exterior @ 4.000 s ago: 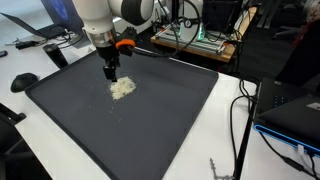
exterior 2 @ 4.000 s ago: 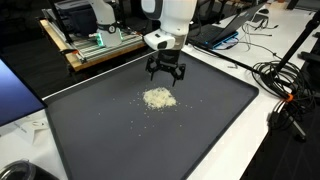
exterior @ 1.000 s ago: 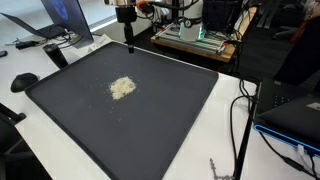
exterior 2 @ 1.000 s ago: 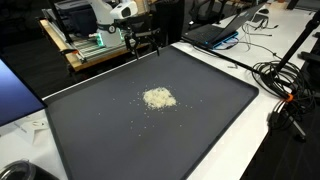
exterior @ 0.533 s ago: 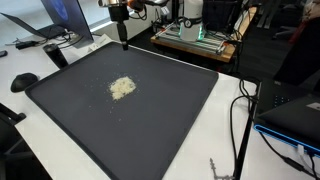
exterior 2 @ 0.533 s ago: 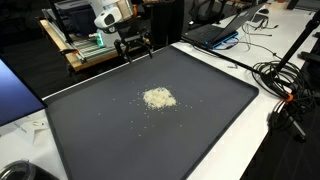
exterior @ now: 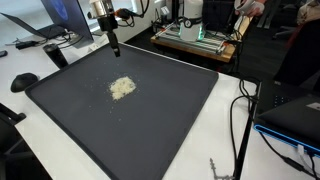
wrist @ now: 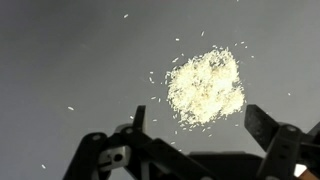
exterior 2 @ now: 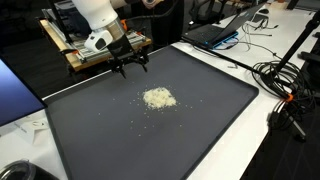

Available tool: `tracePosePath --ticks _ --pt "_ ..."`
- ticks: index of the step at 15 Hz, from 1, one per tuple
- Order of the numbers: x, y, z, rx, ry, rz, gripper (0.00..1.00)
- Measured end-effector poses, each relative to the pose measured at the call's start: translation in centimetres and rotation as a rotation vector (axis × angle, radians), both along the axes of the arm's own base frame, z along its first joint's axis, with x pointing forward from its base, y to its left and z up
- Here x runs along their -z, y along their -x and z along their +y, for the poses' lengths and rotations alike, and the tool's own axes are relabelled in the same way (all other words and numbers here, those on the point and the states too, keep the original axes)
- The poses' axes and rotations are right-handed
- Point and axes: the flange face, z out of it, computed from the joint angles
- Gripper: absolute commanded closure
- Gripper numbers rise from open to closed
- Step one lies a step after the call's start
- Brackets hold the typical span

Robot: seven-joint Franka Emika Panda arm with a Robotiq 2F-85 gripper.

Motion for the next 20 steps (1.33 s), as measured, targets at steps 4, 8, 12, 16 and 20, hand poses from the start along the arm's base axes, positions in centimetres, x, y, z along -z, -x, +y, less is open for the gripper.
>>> tracePosePath --ticks 4,8,12,16,20 --pt "1.9 -2.4 -2.7 -0.040 -0.040 0.013 0.00" --pt "2.6 -5.0 -5.0 -0.067 -0.105 0.051 0.00" --pt "2.2 -8.1 -6.9 -0.111 -0.137 0.092 0.00" --pt "1.0 -11.9 -6.9 -0.153 -0.094 0.149 0.00" --pt "0.1 -15.8 -4.8 -0.222 -0.053 0.208 0.00"
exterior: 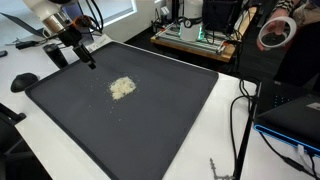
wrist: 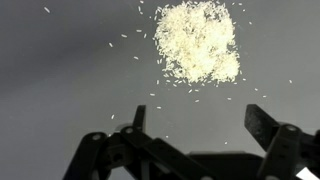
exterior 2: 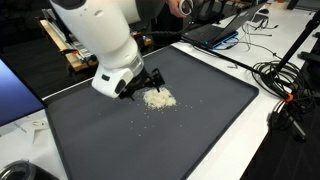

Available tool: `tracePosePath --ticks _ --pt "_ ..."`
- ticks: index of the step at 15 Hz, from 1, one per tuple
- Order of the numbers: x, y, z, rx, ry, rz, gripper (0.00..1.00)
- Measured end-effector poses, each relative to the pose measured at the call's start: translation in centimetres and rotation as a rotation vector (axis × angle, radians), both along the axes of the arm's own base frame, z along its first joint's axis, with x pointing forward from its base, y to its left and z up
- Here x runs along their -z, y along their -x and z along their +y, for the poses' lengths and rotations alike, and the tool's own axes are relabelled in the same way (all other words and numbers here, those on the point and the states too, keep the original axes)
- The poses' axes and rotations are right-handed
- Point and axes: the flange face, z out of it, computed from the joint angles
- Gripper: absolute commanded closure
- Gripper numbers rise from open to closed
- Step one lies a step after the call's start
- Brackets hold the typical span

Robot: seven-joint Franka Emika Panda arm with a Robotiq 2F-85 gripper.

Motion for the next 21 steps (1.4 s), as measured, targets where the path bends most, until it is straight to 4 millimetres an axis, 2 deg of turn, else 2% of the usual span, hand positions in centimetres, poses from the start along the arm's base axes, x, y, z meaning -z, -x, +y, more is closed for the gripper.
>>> tracePosePath --ticks 6,13,17,21 --pt "-0.5 -4.6 4.8 -0.073 0.117 0.068 0.00" --pt "-0.5 -7.0 11.7 -0.223 0.276 0.213 0.00" --pt "-1.1 -8.5 16.8 -0.308 0.397 0.223 0.00" --pt "-0.8 -9.3 22.7 -0.348 0.516 0.216 0.00"
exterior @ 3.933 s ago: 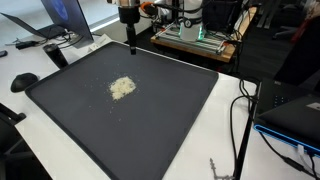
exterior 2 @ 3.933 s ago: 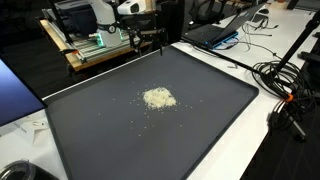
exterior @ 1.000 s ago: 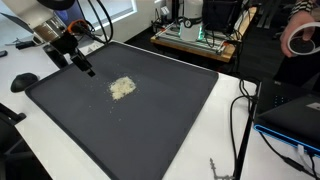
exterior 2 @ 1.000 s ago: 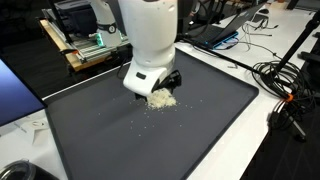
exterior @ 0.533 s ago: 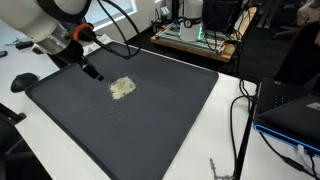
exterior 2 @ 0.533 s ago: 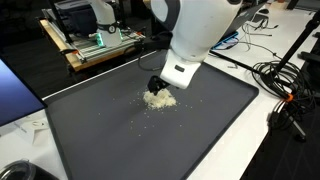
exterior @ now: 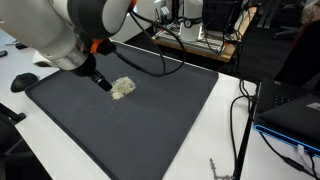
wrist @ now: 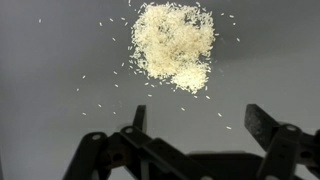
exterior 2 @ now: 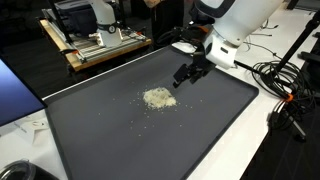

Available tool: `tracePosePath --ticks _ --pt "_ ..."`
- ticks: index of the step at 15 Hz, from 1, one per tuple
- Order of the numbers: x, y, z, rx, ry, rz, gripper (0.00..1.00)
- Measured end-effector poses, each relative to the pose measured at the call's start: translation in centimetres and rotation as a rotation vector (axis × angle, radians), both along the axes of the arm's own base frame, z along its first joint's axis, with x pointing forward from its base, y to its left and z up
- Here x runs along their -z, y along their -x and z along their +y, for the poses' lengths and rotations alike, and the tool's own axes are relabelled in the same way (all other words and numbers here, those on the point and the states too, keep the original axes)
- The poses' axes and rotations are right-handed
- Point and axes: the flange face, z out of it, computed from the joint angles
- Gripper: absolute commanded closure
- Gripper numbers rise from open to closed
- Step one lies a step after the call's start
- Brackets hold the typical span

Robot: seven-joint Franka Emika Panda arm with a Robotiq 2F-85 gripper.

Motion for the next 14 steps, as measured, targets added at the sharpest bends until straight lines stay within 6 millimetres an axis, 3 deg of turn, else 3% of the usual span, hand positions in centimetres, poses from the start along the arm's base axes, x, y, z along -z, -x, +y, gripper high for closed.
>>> tracePosePath --ticks 3,6,14 --pt "0.1 0.0 3.6 0.006 0.101 -0.022 0.00" --pt "-0.1 0.1 5.6 0.030 0.152 -0.046 0.00" --pt "-2.4 0.7 4.7 0.023 0.126 -0.132 0.00"
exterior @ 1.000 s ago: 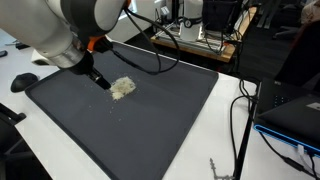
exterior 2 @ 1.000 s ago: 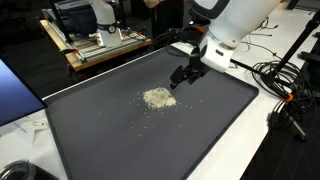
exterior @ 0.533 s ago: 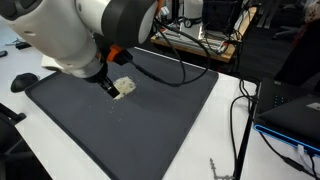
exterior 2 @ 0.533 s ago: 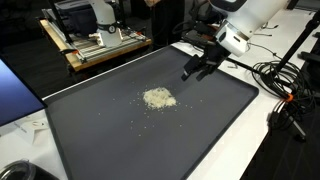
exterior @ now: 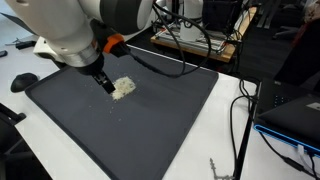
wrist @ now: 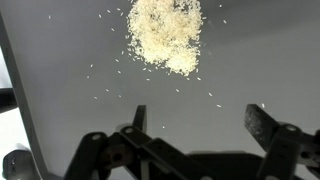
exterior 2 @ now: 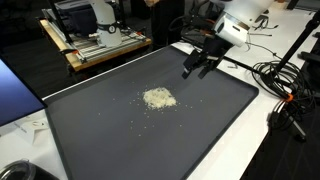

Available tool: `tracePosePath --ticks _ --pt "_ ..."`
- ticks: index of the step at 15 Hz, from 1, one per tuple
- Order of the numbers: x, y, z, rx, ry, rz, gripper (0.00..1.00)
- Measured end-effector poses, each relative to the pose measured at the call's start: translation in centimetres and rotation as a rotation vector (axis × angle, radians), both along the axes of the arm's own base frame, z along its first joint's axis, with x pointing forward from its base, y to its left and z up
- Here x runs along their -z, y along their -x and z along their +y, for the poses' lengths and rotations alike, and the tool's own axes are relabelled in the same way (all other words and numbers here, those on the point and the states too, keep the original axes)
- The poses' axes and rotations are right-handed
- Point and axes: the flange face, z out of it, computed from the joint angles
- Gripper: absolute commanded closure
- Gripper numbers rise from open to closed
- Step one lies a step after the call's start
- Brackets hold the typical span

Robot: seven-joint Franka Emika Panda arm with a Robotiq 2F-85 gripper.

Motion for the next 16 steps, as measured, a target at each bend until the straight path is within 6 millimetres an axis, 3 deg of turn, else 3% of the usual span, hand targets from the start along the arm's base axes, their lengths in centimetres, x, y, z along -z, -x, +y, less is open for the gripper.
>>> tracePosePath --ticks 12,16 --pt "-2.7 6.4 -2.0 -0.010 -0.103 -0.059 0.00" --pt "-1.7 9.9 -3.2 0.050 -0.197 -0.082 0.00"
